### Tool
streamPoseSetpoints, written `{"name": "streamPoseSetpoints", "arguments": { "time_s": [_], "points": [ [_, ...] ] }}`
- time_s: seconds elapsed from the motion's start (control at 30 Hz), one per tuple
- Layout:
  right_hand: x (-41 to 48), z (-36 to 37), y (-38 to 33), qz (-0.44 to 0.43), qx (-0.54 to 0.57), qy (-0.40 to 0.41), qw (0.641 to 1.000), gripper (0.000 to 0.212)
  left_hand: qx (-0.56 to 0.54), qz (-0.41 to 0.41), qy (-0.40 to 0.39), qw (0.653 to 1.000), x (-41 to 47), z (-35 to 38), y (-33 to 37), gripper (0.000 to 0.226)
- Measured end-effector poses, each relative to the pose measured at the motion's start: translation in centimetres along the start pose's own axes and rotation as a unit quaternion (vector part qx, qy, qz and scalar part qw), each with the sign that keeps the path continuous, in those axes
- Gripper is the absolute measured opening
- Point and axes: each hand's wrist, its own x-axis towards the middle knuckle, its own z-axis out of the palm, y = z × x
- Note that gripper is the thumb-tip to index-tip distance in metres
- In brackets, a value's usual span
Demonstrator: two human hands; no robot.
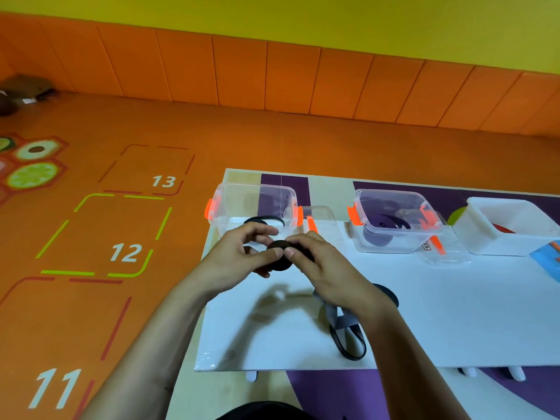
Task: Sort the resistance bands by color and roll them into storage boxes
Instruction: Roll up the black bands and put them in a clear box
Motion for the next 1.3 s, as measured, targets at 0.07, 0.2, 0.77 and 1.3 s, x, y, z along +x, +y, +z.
{"name": "streamPoseSetpoints", "arguments": {
  "time_s": [0.07,0.2,0.77,1.3],
  "points": [
    [0.0,0.0,0.0,-0.005,0.0,-0.007,1.0,0.024,0.023,0.013,-0.025,0.999,0.0,-0.6,0.2,0.021],
    [-0.1,-0.2,-0.4,-0.029,0.047,0.04,0.998,0.026,0.024,0.052,-0.011,0.998,-0.2,-0.4,0.3,0.022],
    [0.4,1.7,-0.7,-0.025,0.206,0.144,0.968,0.031,-0.387,0.031,0.034,0.921,0.0,3.2,0.3,0.028],
    [-0.3,-0.8,-1.1,-0.026,0.113,0.035,0.993,0.02,-0.038,0.032,-0.016,0.999,-0.6,0.1,1.1,0.031]
  ]
}}
